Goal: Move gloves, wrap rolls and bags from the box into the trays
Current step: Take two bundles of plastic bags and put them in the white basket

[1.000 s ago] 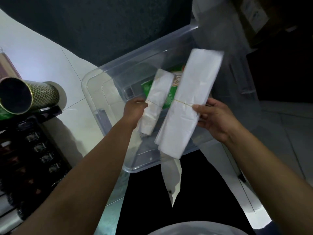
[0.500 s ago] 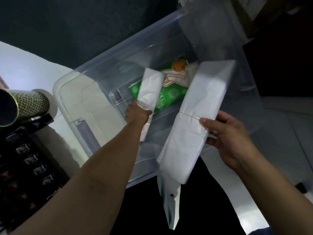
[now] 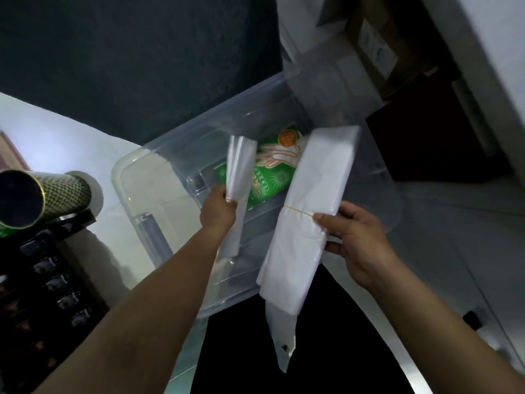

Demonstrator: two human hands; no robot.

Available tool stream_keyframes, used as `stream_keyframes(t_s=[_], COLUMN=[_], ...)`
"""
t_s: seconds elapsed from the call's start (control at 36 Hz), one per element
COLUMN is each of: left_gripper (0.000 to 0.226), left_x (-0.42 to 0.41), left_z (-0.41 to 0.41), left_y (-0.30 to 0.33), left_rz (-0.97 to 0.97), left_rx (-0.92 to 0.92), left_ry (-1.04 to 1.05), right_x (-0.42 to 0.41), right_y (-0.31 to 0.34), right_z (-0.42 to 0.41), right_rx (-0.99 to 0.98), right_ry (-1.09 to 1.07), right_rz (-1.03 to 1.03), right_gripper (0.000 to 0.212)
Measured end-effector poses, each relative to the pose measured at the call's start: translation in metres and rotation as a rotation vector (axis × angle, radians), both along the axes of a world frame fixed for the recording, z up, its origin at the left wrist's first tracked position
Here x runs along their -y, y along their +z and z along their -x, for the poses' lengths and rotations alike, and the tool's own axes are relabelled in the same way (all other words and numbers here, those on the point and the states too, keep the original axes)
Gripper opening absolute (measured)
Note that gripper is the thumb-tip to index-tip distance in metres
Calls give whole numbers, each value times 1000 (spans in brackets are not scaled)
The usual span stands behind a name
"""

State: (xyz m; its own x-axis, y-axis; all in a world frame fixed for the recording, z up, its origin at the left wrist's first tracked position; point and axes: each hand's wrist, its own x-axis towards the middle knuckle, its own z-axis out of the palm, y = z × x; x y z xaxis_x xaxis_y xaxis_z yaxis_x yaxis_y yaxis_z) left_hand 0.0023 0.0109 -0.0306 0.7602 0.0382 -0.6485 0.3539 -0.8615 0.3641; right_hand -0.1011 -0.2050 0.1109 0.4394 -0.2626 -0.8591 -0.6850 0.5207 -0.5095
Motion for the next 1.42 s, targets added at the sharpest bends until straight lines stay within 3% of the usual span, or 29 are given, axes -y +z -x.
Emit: stream_keyframes(t_s=[0.39,0.53,0.61,0.78,0.94,1.14,1.19,1.28,1.31,1.42], left_gripper=[35,39,36,33,32,35,32,40,46,53], left_x=[-30,-48,-53,-64,-78,-54,-44,-30,-24,1], left_z=[22,31,29,22,32,75,92,117,125,158], left_y=[232,282,303,333,340,355,364,380,386,404], left_rz=[366,664,794,977,1142,1167,1170,1177,1175,1165], left_rx=[133,81,48,-25,-231,-474,-529,-602,-614,-618], left_ry=[301,537,555,451,268,-35,-124,-234,-265,-342], right_x=[-3,-6,-12,-45,-88,-116,-119,-119,-118,-110], right_y=[102,139,160,203,238,271,281,292,295,298], right_z=[-11,-12,-4,33,101,209,242,286,299,344], right_rx=[158,271,332,385,357,273,294,345,355,382], right_ry=[170,128,79,-127,-386,-637,-707,-801,-833,-960], right_rz=[50,126,180,303,387,545,561,587,585,561], right_gripper=[27,31,27,32,23,24,36,80,85,66])
